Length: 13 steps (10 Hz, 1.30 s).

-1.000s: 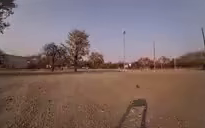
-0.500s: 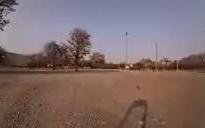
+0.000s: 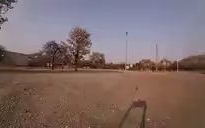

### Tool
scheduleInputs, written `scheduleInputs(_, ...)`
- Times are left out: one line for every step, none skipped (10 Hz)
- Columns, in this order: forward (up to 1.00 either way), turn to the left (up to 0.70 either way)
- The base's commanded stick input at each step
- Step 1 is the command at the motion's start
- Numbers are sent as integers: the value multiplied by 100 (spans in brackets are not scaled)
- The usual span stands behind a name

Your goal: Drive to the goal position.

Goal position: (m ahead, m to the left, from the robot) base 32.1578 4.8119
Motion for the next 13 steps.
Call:
scheduleInputs(70,0)
scheduleInputs(70,0)
scheduleInputs(70,0)
scheduleInputs(70,0)
scheduleInputs(70,0)
scheduleInputs(70,0)
scheduleInputs(70,0)
scheduleInputs(70,0)
scheduleInputs(70,0)
scheduleInputs(70,0)
scheduleInputs(70,0)
scheduleInputs(70,0)
scheduleInputs(70,0)
